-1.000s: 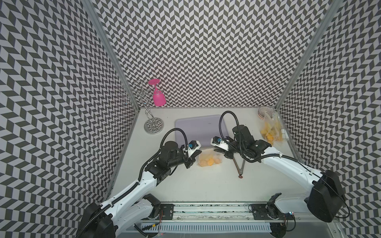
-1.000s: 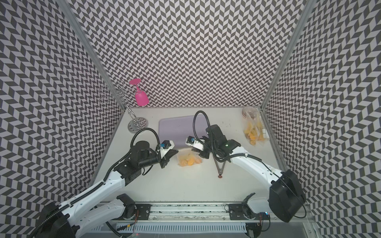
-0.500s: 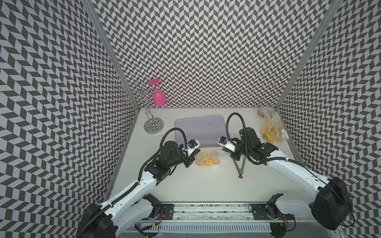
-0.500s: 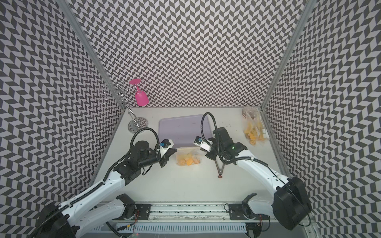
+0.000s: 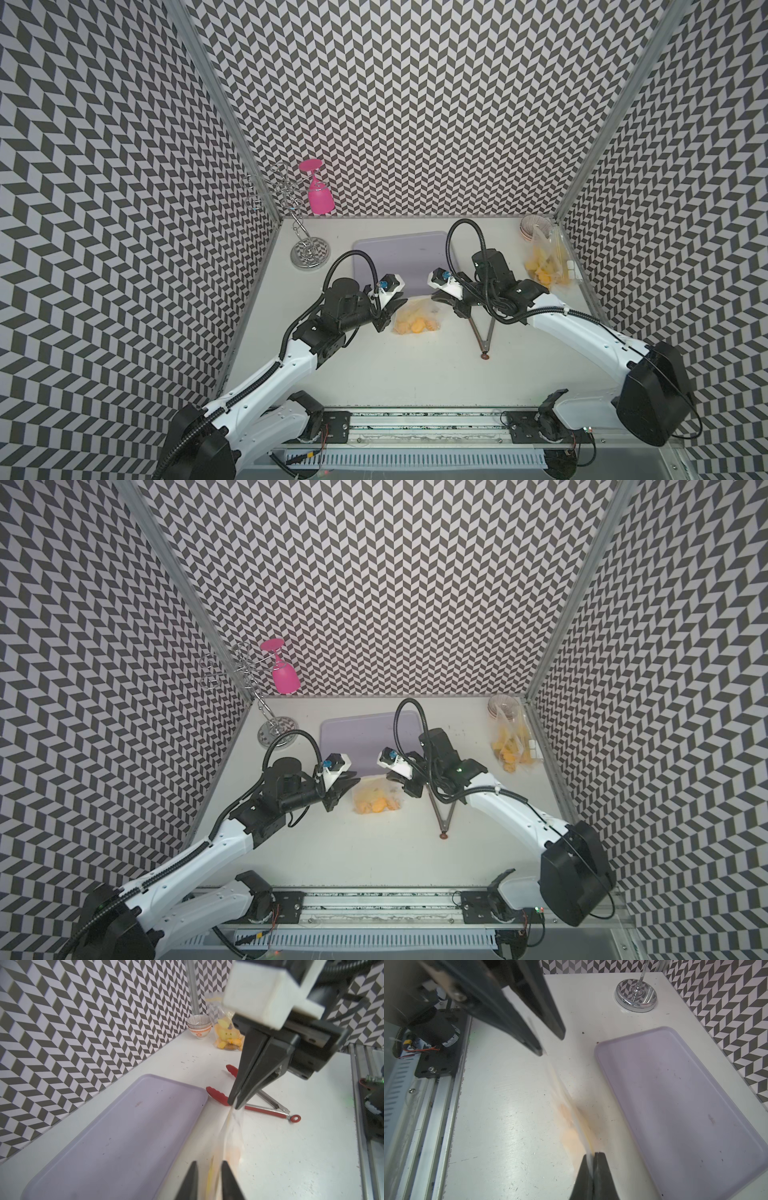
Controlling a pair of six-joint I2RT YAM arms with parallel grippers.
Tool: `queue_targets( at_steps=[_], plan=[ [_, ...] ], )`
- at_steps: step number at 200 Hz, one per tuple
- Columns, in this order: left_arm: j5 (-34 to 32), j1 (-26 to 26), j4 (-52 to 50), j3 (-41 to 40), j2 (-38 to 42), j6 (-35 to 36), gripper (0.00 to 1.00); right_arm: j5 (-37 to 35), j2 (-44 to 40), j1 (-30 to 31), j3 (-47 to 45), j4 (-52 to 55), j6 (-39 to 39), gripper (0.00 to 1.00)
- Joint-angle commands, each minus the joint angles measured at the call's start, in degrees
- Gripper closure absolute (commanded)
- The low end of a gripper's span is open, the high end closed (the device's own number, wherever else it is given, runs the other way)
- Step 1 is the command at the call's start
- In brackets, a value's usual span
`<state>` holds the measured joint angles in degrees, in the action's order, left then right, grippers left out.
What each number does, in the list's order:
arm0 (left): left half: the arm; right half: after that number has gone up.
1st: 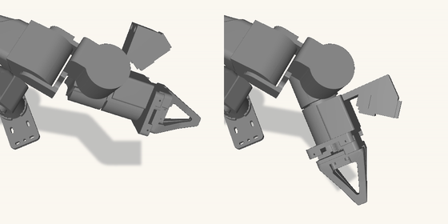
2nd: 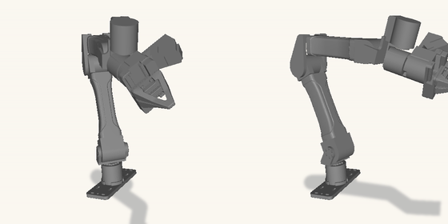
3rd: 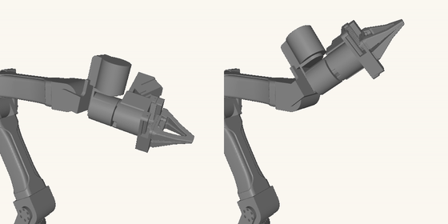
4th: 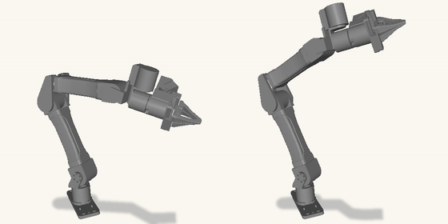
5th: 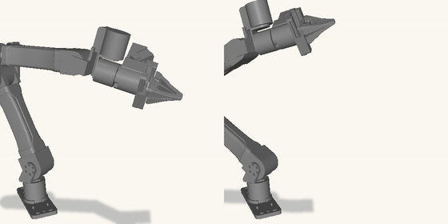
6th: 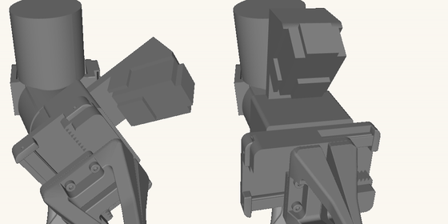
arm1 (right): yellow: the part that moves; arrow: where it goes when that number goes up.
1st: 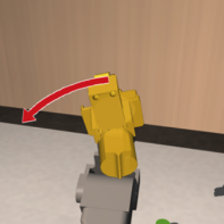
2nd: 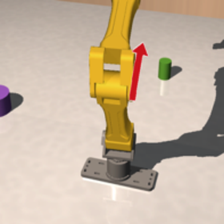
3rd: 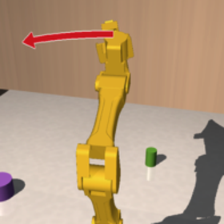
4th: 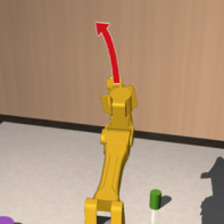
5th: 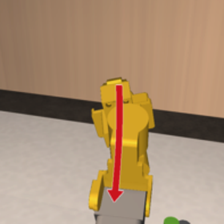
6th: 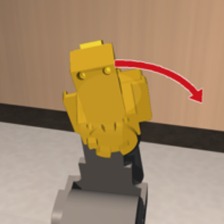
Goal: Put the cookies into a resealable bag to prevent moisture
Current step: Pick up the ziploc bag from the center of the board, then place the ziploc bag at the center of the board.
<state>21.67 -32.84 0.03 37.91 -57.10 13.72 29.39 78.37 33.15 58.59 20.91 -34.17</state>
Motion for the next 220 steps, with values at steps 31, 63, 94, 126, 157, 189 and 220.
queue_targets(
  at_steps=[31,63,94,126,157,189,220],
  plan=[
    [-19.4,2.5,-3.0,9.2,-1.4,-17.6,0.01,-18.4,-3.8,-6.3,10.2,-1.8,21.0,1.00],
    [-21.5,7.9,-11.6,14.3,-5.1,-24.8,0.01,-22.4,-3.8,-14.6,14.1,0.8,28.8,1.00],
    [-19.5,10.7,-12.4,14.7,-5.1,-25.9,0.01,-23.8,-0.8,-22.5,17.8,2.1,31.9,1.00],
    [-18.9,11.8,-12.8,14.5,-4.5,-26.2,0.01,-24.9,3.7,-29.7,19.2,1.5,30.2,1.00],
    [-18.2,12.7,-12.1,13.6,-3.8,-26.6,0.01,-23.7,7.5,-34.8,19.7,0.7,28.7,1.00],
    [-22.1,15.0,-12.0,11.7,-2.1,-29.3,0.01,-27.5,9.8,-37.5,17.3,0.4,26.7,1.00],
    [-29.3,17.6,-11.7,8.5,0.5,-33.6,0.01,-30.9,10.4,-38.9,16.2,1.6,25.3,1.00]
  ],
)
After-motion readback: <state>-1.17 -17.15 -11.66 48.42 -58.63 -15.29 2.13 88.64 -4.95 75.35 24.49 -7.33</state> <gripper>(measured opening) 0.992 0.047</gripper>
